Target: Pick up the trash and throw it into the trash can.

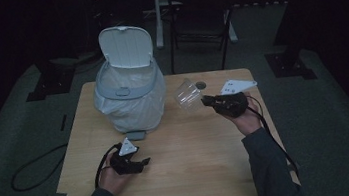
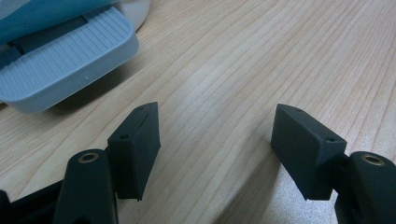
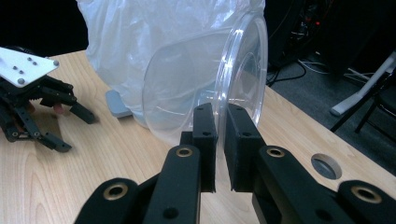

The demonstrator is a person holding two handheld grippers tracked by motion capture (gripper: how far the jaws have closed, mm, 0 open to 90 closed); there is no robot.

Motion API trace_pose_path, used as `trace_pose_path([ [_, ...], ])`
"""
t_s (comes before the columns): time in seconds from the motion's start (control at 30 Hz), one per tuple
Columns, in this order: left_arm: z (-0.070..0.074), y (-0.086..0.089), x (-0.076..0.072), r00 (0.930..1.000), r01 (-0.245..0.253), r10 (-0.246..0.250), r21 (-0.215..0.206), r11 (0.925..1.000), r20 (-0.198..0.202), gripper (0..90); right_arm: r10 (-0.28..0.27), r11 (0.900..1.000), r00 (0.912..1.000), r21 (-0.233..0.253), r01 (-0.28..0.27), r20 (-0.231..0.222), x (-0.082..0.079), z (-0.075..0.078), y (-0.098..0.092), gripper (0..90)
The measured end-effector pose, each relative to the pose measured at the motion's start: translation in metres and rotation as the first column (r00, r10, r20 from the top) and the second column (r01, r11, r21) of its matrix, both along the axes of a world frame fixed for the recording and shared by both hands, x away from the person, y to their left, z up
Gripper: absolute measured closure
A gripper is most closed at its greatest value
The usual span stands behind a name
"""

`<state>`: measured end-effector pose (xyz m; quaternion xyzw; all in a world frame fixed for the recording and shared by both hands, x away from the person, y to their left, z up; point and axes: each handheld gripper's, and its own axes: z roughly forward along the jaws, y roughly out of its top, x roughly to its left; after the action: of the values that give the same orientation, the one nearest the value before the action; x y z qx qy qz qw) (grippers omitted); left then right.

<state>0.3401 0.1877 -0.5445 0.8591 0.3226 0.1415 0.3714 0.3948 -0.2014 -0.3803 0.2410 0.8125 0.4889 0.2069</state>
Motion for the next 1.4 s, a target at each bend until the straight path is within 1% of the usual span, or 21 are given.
trace_pose_path([
  [0.17, 0.0, 0.0, 0.0, 1.0, 0.003, -0.003, 0.003, 1.0, -0.001, 32.5, 0.0, 1.0, 1.0, 0.0, 0.0, 0.008, 0.003, 0.006, 0.001, 83.3],
  [0.33, 0.0, -0.001, 0.0, 1.0, -0.002, 0.002, -0.004, 1.0, -0.001, 32.3, 0.0, 1.0, 0.9999, -0.002, 0.0, 0.015, 0.005, 0.011, 0.002, 83.3],
  [0.53, 0.0, 0.0, 0.0, 1.0, 0.002, -0.002, 0.002, 1.0, -0.001, 31.8, 0.002, 1.0, 0.9999, 0.0, -0.002, 0.012, 0.008, 0.015, 0.002, 83.3],
  [0.8, 0.0, -0.001, 0.0, 1.0, 0.001, -0.001, 0.002, 1.0, -0.001, 31.7, -0.001, 1.0, 0.9998, 0.003, 0.001, 0.02, 0.014, 0.025, 0.003, 83.3],
  [1.4, 0.0, -0.001, 0.0, 1.0, 0.002, -0.002, 0.001, 1.0, 0.0, 31.2, -0.009, 1.0, 0.9995, 0.005, 0.008, 0.032, 0.02, 0.038, 0.006, 83.3],
])
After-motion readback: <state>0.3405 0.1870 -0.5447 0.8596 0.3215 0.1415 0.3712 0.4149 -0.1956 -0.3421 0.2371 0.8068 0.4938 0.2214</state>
